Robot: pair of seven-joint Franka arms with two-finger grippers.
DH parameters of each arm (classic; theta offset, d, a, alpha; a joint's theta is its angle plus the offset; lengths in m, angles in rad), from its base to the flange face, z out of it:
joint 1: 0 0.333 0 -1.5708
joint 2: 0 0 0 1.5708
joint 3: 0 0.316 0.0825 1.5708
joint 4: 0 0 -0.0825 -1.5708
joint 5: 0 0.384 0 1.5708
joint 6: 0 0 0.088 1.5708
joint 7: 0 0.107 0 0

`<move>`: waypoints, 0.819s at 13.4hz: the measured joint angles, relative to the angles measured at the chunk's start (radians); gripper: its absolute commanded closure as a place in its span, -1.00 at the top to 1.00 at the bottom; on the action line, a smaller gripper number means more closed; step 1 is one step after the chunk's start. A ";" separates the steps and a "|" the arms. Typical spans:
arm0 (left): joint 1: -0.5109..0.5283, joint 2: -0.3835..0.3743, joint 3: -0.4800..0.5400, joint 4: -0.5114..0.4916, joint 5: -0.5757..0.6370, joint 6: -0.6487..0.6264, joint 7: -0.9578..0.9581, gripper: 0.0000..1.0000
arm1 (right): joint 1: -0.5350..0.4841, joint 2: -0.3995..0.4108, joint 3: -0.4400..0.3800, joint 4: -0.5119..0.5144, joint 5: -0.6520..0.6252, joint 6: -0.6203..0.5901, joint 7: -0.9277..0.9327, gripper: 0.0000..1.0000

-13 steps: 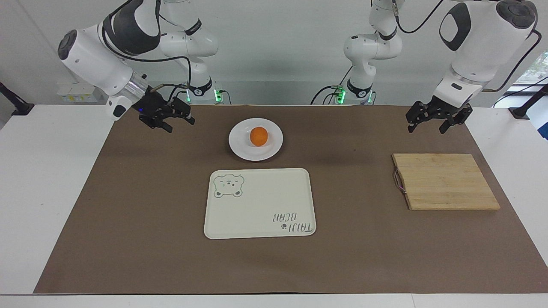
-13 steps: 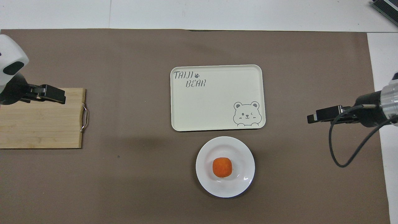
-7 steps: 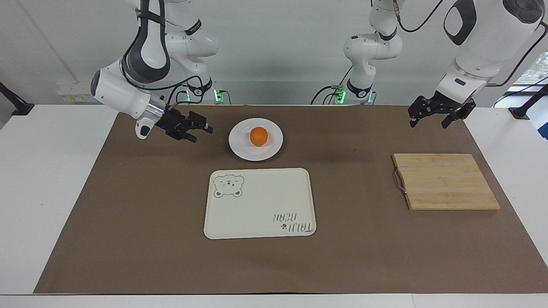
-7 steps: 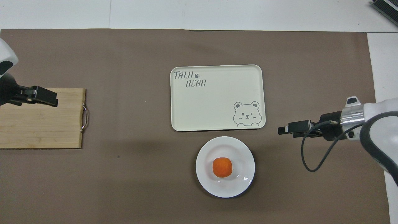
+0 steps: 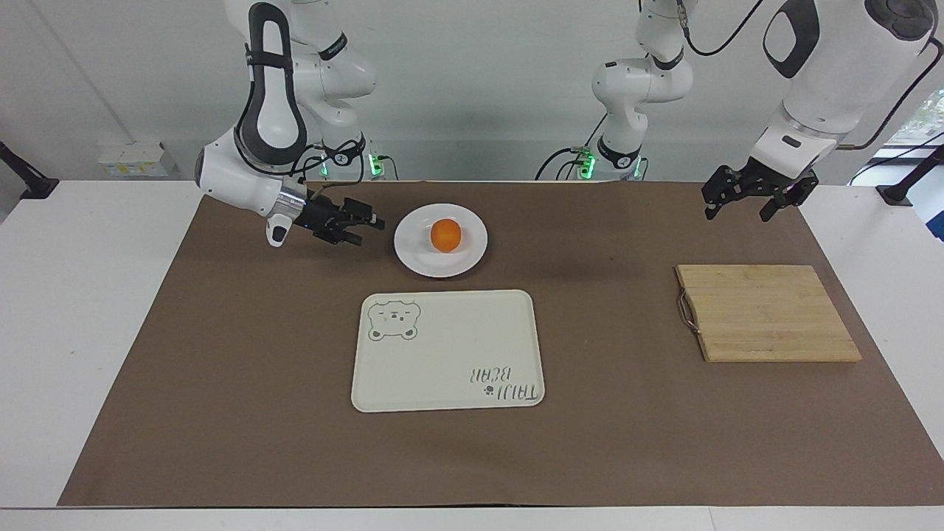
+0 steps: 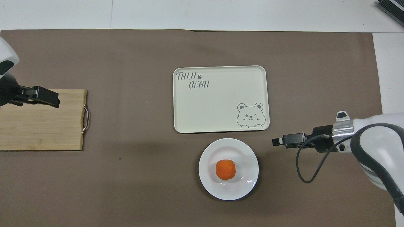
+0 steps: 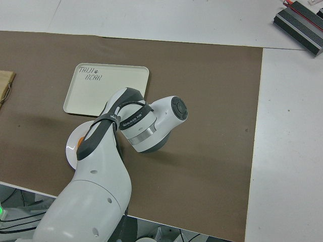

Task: Place orange and plate with both arms
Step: 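Reach the right gripper to the rim of the white plate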

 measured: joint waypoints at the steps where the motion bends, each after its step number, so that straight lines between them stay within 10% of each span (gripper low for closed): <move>1: 0.000 0.000 0.001 0.000 0.000 0.000 0.000 1.00 | 0.001 0.001 0.000 -0.016 0.009 0.006 -0.009 1.00; 11: 0.001 0.000 0.002 0.000 0.000 -0.001 0.000 1.00 | 0.077 0.054 0.001 -0.154 0.162 0.078 -0.142 1.00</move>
